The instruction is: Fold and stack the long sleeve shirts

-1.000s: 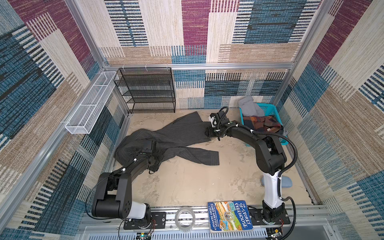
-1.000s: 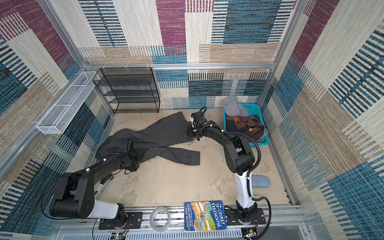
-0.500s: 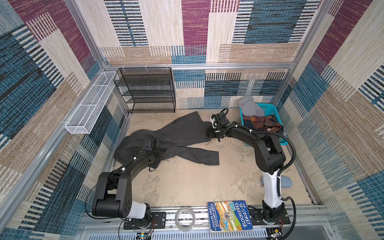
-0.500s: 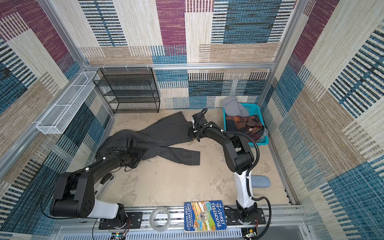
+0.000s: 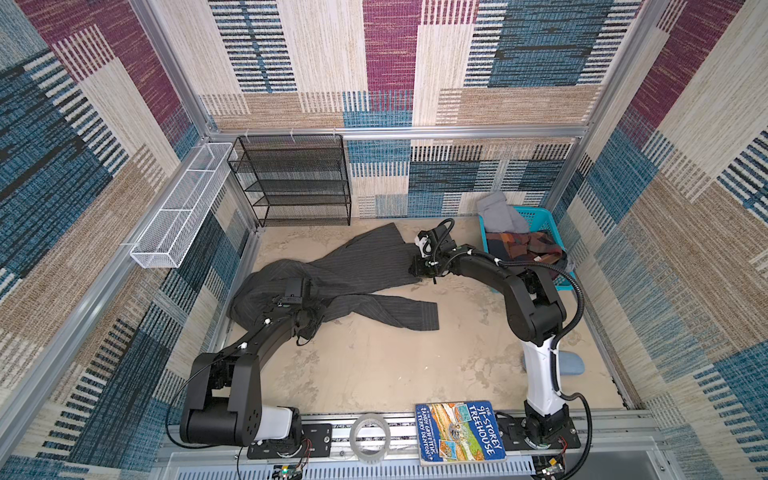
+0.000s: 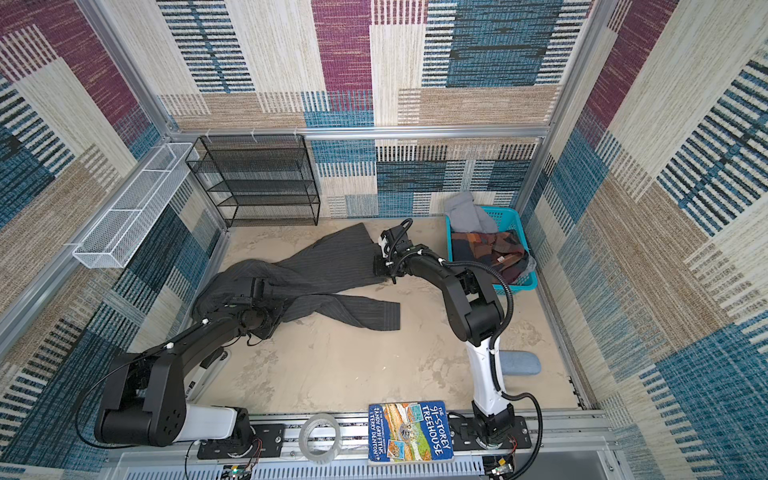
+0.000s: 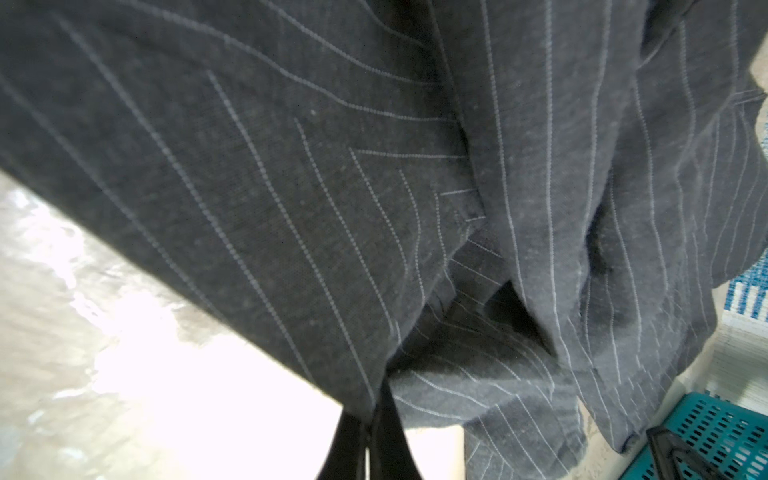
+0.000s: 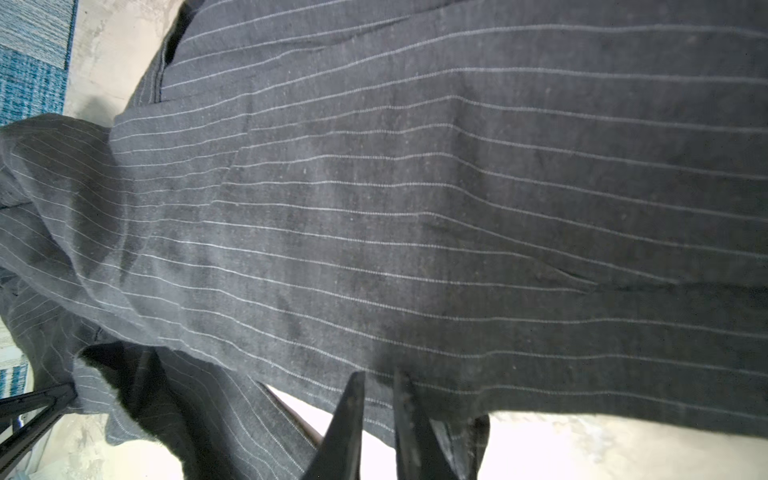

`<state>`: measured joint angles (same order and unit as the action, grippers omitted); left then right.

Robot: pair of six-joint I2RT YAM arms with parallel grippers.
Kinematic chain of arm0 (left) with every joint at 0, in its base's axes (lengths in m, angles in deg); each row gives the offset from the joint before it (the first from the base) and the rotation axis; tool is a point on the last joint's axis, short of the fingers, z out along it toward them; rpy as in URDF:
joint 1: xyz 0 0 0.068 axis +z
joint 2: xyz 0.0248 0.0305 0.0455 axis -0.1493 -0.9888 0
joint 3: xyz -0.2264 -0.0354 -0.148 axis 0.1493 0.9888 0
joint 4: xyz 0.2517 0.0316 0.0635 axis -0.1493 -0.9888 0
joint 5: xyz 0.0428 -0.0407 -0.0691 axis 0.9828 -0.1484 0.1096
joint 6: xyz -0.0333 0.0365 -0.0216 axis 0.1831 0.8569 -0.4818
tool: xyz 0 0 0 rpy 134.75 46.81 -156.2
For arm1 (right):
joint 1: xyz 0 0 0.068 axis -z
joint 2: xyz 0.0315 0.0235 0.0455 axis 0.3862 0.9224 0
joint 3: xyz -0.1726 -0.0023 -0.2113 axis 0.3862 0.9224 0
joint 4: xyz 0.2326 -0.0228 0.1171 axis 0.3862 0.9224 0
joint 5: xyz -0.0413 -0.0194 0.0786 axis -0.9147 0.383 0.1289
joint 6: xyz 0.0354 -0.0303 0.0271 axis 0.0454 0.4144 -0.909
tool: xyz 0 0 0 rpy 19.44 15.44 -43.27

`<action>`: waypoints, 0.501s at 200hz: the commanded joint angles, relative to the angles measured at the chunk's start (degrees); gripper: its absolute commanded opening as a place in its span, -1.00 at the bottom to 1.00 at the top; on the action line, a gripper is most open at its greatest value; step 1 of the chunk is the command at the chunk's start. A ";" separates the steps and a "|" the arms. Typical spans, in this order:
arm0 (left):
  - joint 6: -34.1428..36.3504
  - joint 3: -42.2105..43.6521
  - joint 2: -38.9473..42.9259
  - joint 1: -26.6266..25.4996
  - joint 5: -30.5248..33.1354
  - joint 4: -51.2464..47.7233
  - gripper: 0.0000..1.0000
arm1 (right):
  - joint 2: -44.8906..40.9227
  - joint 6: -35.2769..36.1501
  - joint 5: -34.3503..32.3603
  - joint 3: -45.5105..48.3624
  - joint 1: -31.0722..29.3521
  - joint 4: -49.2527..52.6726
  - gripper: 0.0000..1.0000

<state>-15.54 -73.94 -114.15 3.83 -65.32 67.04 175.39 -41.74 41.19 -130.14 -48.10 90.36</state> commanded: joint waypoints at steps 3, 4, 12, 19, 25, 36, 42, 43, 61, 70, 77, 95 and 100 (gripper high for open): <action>1.82 -0.35 0.56 0.01 -0.87 -0.61 -1.00 | -0.86 -0.18 0.92 -0.47 -0.01 -2.77 -0.80; 1.82 -0.38 0.58 0.01 -0.87 -0.66 -1.00 | -0.90 -0.16 0.92 -0.49 -0.01 -2.82 -0.81; 2.07 -0.34 0.97 0.01 -0.79 -0.90 -1.00 | -1.35 -0.06 0.91 -0.47 -0.04 -3.03 -0.84; 2.25 -0.41 1.36 0.01 -0.72 -1.20 -1.00 | -1.70 -0.06 0.79 -0.51 -0.01 -3.05 -0.85; 2.47 -0.48 1.69 0.01 -0.69 -1.50 -1.00 | -1.89 -0.07 0.44 -0.51 -0.05 -2.75 -0.84; 2.86 -0.68 2.41 0.01 -0.56 -2.16 -1.00 | -1.91 -0.36 -0.16 -0.51 -0.01 -1.36 -0.70; 3.04 -0.72 2.82 0.01 -0.47 -2.59 -1.00 | -1.87 -0.68 -0.54 -2.06 -0.03 -0.34 -0.60; 3.05 -0.78 2.94 0.01 -0.45 -2.66 -1.00 | -1.93 -0.67 -0.60 -2.08 -0.07 -0.20 -0.58; 3.38 -0.84 4.61 0.01 -0.17 -3.76 -1.00 | -3.19 -2.76 -1.25 0.12 -0.11 0.24 -0.34; 3.53 -0.88 5.37 -0.04 -0.17 -4.29 -1.00 | -4.21 -4.77 -0.57 2.48 -0.11 -0.84 -0.27; 3.65 -1.05 6.14 0.01 -0.17 -4.66 -1.00 | -5.04 -6.54 0.51 4.61 -0.19 -2.89 -0.21; 4.14 -1.83 8.10 0.01 -0.73 -5.89 -1.00 | -7.35 -11.67 2.93 10.65 -0.45 -9.61 -0.16; 4.41 -2.28 8.65 0.01 -1.00 -6.36 -1.00 | -7.86 -13.05 3.39 12.13 -0.46 -11.37 -0.15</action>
<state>-13.48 -74.81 -107.62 3.83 -65.76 63.33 169.92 -46.77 41.65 -123.21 -48.28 87.15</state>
